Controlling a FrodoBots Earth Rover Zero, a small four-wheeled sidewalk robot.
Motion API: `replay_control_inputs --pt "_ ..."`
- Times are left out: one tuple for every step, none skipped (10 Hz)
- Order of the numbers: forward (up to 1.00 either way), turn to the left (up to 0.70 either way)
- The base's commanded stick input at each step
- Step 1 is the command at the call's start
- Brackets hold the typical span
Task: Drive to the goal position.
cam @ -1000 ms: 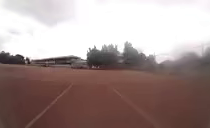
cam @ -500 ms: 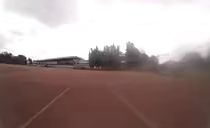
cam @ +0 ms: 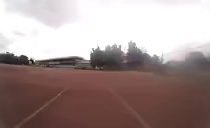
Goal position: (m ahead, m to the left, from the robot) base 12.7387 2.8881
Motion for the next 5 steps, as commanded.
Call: replay_control_inputs --pt "1.0 0.0" --pt "1.0 0.0" --pt "1.0 0.0" --pt "1.0 0.0" --pt "1.0 0.0"
